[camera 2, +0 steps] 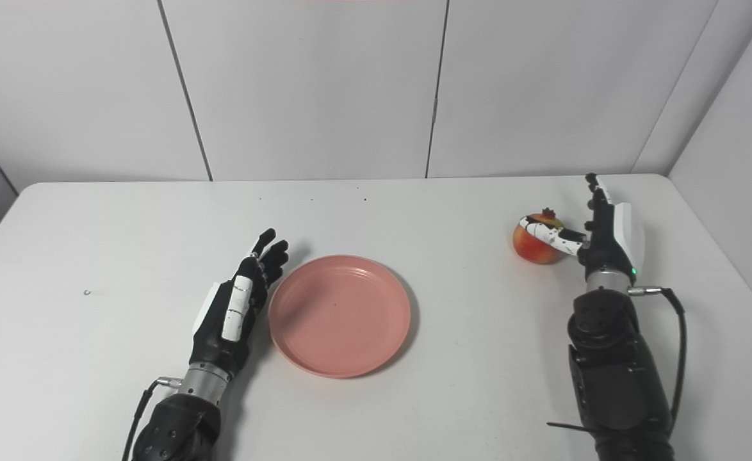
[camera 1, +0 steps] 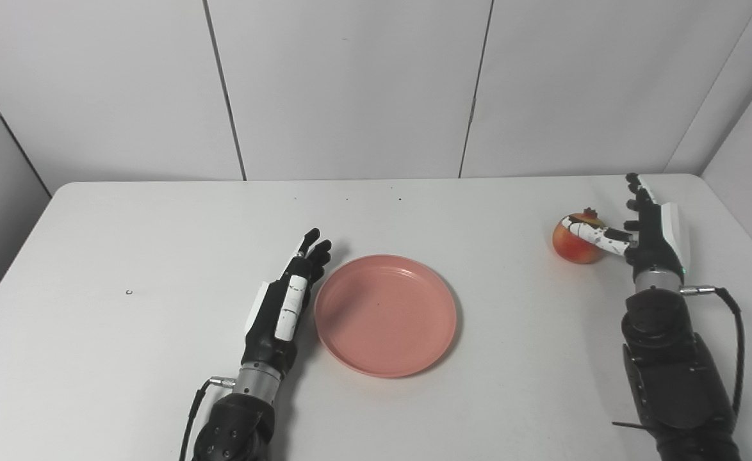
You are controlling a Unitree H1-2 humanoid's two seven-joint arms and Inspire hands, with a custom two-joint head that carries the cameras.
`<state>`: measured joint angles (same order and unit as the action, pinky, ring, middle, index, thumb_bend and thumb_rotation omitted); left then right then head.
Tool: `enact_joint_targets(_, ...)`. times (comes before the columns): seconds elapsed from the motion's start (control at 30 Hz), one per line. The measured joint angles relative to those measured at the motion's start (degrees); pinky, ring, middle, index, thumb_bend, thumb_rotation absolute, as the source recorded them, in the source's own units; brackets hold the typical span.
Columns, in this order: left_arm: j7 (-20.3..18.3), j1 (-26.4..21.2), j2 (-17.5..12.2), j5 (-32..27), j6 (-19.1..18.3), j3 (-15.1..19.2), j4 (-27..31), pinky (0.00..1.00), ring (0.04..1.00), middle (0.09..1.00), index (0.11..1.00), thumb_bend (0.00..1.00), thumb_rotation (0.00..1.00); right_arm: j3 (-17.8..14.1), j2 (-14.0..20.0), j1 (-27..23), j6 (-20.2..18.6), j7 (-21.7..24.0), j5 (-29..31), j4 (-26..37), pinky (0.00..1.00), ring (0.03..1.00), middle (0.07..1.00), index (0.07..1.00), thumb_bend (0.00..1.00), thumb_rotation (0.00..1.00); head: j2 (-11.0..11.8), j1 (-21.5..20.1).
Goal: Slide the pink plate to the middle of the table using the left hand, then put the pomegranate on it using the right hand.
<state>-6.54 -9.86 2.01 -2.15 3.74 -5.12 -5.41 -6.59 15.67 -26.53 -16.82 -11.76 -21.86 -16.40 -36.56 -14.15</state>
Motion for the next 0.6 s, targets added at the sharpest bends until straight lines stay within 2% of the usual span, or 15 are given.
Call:
enact_joint_targets(0.33,0.0,0.0,-0.5,0.0,0.1,0.0,0.1,0.97,0.943,0.933,0.941,0.74,1.00,2.4,1.9,-1.0,-1.1,3.4,0.5,-3.1,0.81,0.901,0.930,0.896,0.97,0.24,-0.2,0.0)
enact_joint_targets(0.6,0.0,0.0,-0.6,0.0,0.1,0.0,0.1,0.98,0.945,0.932,0.941,0.74,1.00,4.6,2.8,-2.7,-1.4,4.3,0.3,-5.5,0.79,0.896,0.928,0.889,0.94,0.25,-0.4,0.1)
